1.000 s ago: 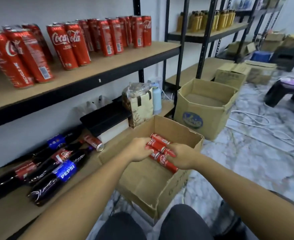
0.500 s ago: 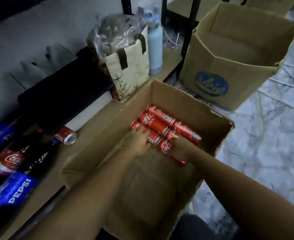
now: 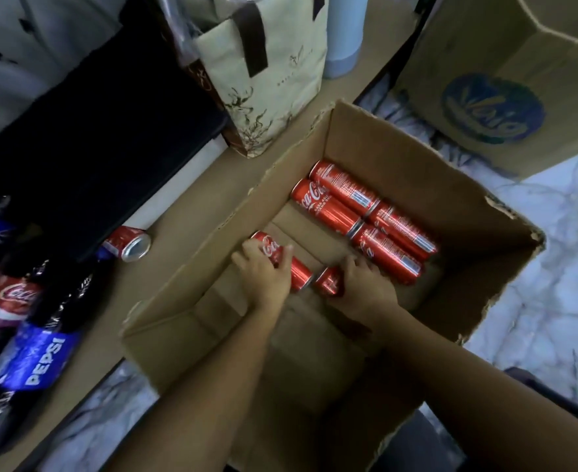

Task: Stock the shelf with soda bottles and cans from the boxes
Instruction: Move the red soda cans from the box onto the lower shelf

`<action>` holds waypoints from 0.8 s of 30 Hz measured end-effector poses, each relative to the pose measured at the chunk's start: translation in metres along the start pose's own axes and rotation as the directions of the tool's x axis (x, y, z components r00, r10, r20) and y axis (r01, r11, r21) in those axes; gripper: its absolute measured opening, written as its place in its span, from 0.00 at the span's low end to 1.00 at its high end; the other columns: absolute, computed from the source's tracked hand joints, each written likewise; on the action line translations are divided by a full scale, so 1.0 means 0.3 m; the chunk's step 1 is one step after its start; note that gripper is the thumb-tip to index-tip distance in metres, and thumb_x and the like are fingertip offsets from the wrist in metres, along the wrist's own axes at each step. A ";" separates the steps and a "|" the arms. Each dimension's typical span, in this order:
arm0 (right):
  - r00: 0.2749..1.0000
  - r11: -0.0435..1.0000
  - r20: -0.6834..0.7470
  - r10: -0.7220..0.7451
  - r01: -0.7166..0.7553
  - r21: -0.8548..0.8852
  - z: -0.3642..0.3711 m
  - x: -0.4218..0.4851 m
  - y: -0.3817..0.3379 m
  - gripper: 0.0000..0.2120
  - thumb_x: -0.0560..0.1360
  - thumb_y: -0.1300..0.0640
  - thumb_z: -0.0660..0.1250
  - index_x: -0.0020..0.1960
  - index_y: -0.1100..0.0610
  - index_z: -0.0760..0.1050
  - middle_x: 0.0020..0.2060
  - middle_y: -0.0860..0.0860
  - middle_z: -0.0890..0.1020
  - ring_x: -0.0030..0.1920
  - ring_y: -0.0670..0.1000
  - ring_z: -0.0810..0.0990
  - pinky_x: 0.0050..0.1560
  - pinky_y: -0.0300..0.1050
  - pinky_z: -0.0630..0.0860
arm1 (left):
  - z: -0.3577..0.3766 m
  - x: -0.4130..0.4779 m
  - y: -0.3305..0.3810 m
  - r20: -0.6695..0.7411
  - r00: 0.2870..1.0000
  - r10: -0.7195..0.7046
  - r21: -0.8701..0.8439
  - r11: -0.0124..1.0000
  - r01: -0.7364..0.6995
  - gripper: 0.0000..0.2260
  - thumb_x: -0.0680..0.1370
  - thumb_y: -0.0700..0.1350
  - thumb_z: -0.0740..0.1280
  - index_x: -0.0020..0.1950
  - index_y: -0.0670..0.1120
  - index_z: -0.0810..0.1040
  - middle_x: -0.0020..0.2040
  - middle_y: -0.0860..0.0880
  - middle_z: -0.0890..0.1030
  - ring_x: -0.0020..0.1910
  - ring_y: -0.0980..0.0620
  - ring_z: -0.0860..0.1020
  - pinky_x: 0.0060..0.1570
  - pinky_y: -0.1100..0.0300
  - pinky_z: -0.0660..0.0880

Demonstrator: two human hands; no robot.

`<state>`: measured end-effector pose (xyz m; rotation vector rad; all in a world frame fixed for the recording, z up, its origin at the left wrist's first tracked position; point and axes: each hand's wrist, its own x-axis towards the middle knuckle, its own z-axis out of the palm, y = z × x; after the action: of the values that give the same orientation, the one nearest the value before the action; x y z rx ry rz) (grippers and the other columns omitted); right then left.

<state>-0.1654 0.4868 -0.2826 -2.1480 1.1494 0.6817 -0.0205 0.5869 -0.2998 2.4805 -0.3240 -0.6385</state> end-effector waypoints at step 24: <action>0.909 0.858 -0.222 -0.352 0.409 0.311 0.097 -0.237 -0.180 0.33 0.72 0.51 0.75 0.73 0.47 0.63 0.63 0.52 0.79 0.58 0.56 0.81 0.57 0.55 0.78 | -0.335 -0.228 -0.194 0.178 0.928 0.327 0.165 0.920 -0.356 0.28 0.68 0.38 0.77 0.65 0.51 0.75 0.60 0.53 0.78 0.59 0.48 0.76 0.59 0.56 0.73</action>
<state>-0.1586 0.5703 -0.2401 -2.0530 0.8044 0.1140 -0.0232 0.7042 -0.2335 2.4726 -0.8957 -0.6673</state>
